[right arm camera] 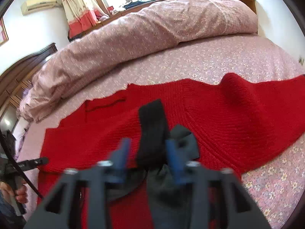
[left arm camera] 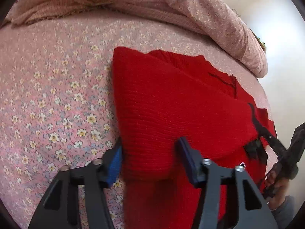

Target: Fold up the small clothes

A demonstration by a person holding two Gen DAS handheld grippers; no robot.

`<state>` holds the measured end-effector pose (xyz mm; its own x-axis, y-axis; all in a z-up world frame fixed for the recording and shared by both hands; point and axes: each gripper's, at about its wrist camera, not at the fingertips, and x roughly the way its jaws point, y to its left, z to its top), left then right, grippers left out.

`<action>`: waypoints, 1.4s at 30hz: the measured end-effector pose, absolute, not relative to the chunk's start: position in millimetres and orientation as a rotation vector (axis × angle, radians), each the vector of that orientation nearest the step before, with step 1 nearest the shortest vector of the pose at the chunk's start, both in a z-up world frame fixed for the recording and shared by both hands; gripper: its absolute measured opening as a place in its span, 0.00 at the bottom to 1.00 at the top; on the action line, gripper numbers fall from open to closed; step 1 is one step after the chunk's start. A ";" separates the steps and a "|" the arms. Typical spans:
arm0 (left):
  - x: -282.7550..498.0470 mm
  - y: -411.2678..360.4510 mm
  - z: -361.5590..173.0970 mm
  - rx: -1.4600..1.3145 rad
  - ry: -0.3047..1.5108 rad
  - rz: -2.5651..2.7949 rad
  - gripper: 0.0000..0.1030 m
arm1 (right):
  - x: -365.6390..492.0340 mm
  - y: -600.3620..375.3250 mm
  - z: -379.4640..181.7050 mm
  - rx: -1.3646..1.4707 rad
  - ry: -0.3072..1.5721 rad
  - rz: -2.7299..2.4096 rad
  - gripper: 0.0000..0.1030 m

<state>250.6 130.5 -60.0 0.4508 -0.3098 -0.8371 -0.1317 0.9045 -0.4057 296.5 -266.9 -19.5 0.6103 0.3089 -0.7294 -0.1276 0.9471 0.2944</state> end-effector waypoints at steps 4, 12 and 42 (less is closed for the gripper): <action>251.4 135.1 -60.1 -0.469 1.104 -0.103 0.17 | 293.2 -267.7 -19.3 0.232 0.884 0.247 0.09; 250.9 142.7 -56.9 -0.434 1.108 -0.098 0.14 | 278.6 -273.3 -23.3 0.229 0.949 0.263 0.07; 217.9 114.1 -4.9 -0.326 0.884 0.144 0.23 | 245.3 -442.0 6.6 0.429 0.778 0.183 0.70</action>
<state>217.9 114.1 -4.9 0.6283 -0.0106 -0.7779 -0.2563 0.9413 -0.2198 245.3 -442.0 6.6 0.7019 0.3151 -0.6388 -0.0036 0.8984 0.4391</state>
